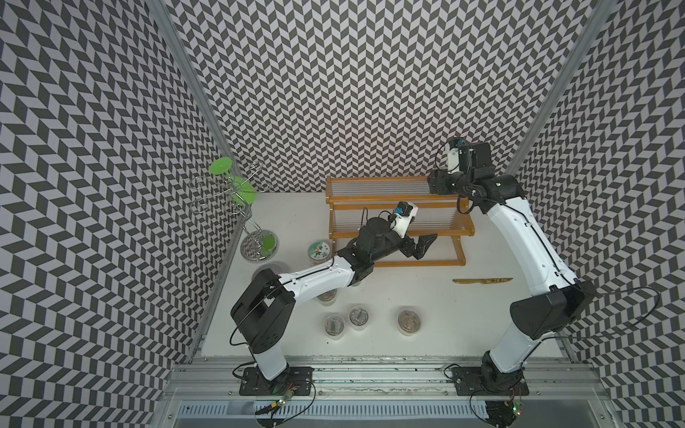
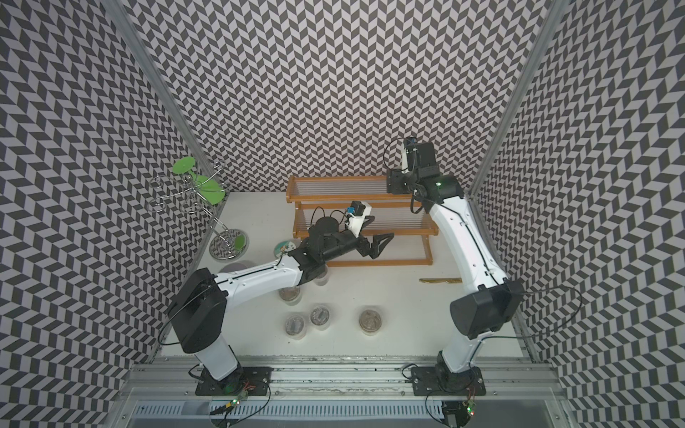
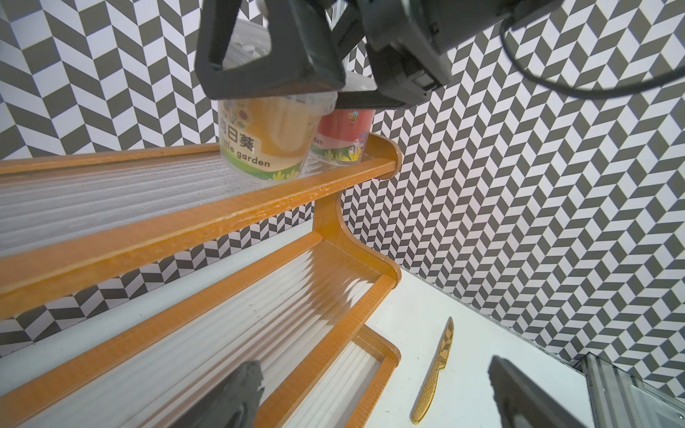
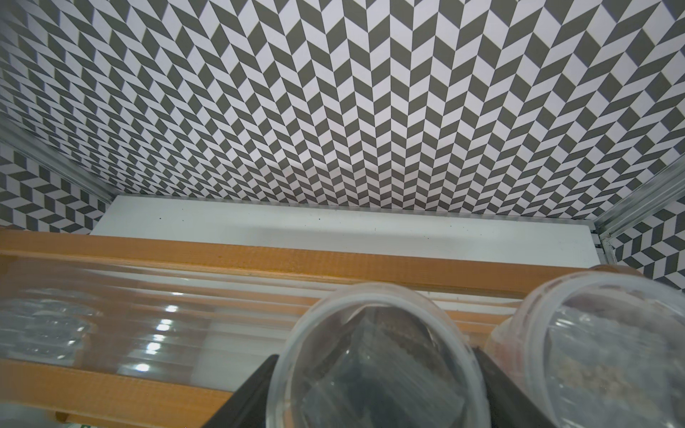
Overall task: Place the seed container on the shelf
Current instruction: Place the seed jar on the shelf.
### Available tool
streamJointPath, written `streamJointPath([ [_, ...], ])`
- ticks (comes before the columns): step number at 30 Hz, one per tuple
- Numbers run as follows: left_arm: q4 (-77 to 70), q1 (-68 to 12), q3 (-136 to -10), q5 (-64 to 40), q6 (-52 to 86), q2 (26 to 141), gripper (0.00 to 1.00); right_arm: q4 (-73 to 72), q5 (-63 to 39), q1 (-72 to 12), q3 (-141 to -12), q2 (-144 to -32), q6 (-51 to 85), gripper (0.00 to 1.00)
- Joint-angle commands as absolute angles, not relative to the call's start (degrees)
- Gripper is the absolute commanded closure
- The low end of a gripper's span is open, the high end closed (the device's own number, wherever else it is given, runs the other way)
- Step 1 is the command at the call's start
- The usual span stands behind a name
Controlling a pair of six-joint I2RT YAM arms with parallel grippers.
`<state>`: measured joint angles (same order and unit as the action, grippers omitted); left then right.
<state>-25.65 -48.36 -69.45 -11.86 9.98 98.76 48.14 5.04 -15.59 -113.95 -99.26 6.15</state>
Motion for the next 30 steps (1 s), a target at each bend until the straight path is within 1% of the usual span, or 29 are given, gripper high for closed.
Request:
streamJointPath([
  [1, -26.1, -48.6, -70.6, -12.8, 9.6, 97.5, 0.01, 48.1, 5.1, -15.2, -115.5, -100.2, 5.7, 0.23],
  [7, -25.8, -48.6, -70.4, -12.9, 9.5, 97.4, 0.0, 48.4, 5.5, -15.1, -116.4, -100.8, 5.8, 0.21],
  [15, -25.6, -48.6, -70.4, -13.2, 9.8, 97.5, 0.01, 48.2, 6.3, -15.1, -117.5, -100.8, 6.0, 0.22],
  [22, -25.2, -48.6, -70.3, -13.5, 9.9, 97.6, 0.01, 47.9, 5.8, -15.0, -117.4, -99.5, 6.1, 0.18],
  [30, -25.3, -48.5, -68.7, -13.0, 9.8, 95.6, 0.0, 47.2, 4.8, -15.0, -117.6, -97.2, 6.0, 0.2],
])
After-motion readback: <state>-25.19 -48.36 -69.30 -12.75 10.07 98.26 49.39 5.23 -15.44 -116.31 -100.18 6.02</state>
